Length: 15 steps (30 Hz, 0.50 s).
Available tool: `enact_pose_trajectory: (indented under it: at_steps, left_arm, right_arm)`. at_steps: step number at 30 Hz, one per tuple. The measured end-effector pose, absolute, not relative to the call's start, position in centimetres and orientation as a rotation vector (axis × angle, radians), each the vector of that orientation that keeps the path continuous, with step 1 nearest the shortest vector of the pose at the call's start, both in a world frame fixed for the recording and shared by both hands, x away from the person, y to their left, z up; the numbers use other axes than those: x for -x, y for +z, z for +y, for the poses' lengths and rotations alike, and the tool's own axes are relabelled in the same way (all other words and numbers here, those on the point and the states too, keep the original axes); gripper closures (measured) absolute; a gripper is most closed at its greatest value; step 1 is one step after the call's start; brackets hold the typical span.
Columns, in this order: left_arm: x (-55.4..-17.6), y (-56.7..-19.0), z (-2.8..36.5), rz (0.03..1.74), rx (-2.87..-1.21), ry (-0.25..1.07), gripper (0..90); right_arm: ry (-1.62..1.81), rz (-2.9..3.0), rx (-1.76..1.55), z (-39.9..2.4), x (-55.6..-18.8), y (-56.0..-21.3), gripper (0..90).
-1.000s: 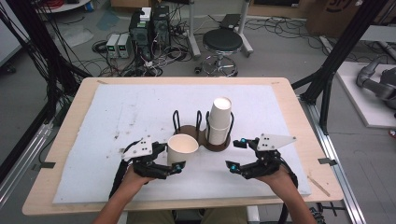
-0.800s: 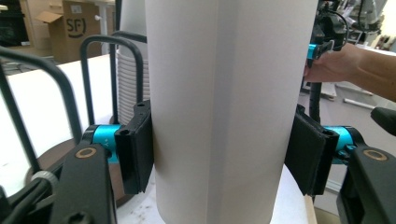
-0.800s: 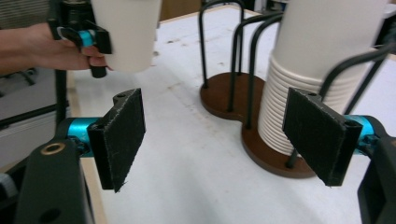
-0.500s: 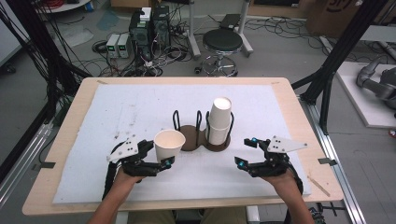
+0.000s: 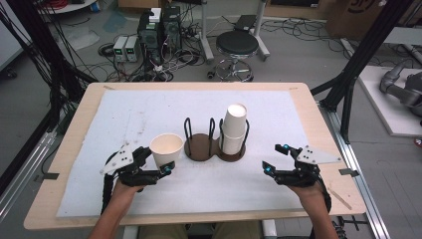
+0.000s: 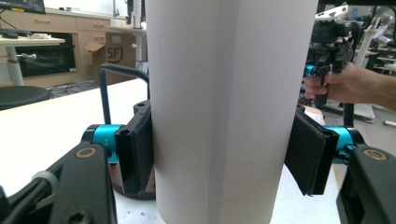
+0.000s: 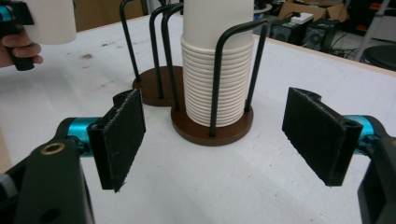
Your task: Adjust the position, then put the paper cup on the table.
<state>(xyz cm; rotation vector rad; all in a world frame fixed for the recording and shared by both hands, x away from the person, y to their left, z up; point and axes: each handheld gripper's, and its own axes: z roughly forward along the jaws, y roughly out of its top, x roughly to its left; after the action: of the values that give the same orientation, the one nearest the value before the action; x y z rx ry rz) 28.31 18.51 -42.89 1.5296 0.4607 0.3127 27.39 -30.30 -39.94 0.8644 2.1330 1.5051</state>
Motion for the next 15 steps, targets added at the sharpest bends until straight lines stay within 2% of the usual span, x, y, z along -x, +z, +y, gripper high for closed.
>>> enact_pose_trajectory:
  at_steps: [15]
  left_arm:
    - [-28.2,-42.2,19.7,0.486,-1.490,0.346,33.6]
  right_arm:
    - [1.498,2.138,-0.859,-30.0,-27.5,-40.0,21.3]
